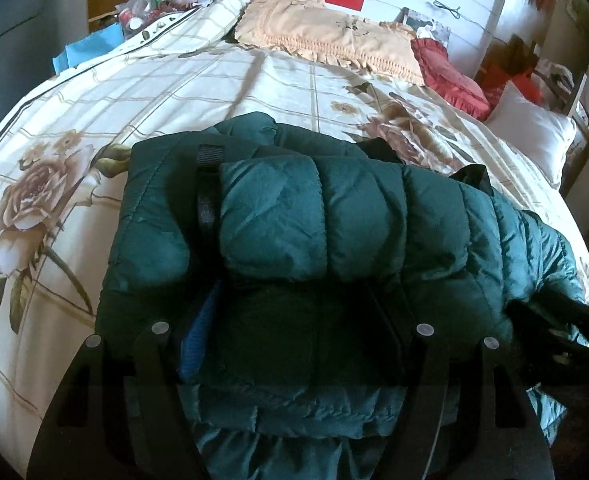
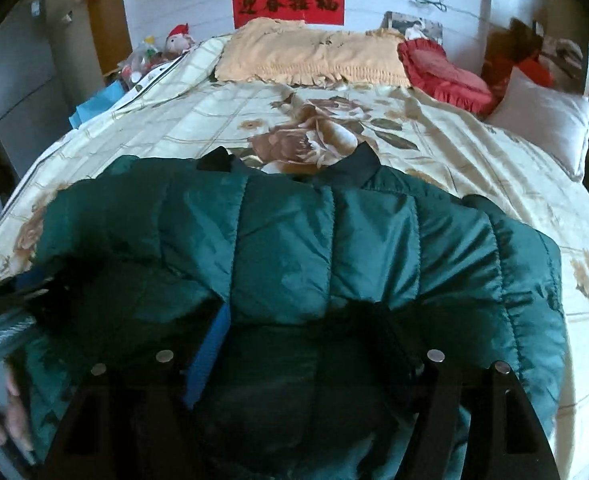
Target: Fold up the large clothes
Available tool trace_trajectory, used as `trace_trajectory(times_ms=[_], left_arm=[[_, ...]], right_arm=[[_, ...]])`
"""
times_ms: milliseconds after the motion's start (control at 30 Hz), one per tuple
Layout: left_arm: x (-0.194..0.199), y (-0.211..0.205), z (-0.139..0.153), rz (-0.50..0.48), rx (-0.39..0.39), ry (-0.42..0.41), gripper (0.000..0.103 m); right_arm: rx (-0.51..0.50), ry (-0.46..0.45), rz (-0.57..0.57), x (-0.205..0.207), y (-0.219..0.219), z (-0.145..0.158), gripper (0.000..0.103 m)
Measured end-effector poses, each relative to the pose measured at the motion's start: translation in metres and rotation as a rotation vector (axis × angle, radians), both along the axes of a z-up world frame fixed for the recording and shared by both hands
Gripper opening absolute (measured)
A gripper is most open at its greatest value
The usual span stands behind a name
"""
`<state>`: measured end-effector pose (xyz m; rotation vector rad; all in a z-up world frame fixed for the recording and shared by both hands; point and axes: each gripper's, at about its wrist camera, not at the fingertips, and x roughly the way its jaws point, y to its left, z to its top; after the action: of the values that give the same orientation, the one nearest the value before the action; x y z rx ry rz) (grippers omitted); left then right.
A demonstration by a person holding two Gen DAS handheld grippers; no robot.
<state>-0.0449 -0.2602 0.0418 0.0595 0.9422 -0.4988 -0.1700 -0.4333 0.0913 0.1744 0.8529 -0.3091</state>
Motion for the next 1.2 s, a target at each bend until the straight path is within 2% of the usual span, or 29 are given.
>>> trace_trajectory(times_ms=[167,300,400,500,633,800,867,967,1000,1033,1133,1200], left_arm=[[-0.001,0.0,-0.001,0.005,-0.01,-0.008,0.07],[-0.002,0.001,-0.002,0.008,-0.012,-0.019,0.071],[-0.003,-0.001,-0.002,0.008,-0.008,-0.028,0.072],[-0.003,-0.001,-0.003,0.008,-0.006,-0.034,0.073],[-0.003,0.0,-0.004,0.007,-0.013,-0.038,0.073],[-0.005,-0.001,-0.005,0.011,-0.004,-0.059,0.074],[-0.006,-0.002,-0.005,0.012,-0.003,-0.062,0.074],[-0.009,0.002,-0.003,0.009,-0.011,-0.065,0.074],[-0.011,0.004,-0.002,0.004,-0.011,-0.063,0.074],[-0.013,0.007,0.001,-0.002,-0.005,-0.059,0.074],[-0.024,0.018,0.008,-0.017,0.016,-0.051,0.074],[-0.033,0.027,0.013,-0.027,0.021,-0.061,0.074]], right_arm=[[-0.021,-0.084,-0.025,-0.05,-0.009,0.029,0.068],[-0.059,-0.054,-0.113,-0.076,-0.032,0.019,0.068],[-0.031,0.008,-0.145,-0.076,-0.051,-0.007,0.069],[-0.023,0.002,-0.146,-0.074,-0.057,-0.016,0.069],[-0.035,0.024,-0.155,-0.079,-0.05,-0.003,0.068],[0.01,-0.09,-0.163,-0.103,-0.041,0.023,0.068],[0.008,-0.103,-0.146,-0.1,-0.034,0.025,0.068],[-0.001,-0.048,-0.125,-0.081,-0.027,0.009,0.068],[-0.012,0.005,-0.12,-0.071,-0.026,-0.004,0.07],[-0.031,0.021,-0.119,-0.067,-0.025,-0.01,0.07],[-0.071,0.028,-0.113,-0.07,-0.018,-0.008,0.07],[-0.06,0.023,-0.102,-0.079,-0.014,0.0,0.07]])
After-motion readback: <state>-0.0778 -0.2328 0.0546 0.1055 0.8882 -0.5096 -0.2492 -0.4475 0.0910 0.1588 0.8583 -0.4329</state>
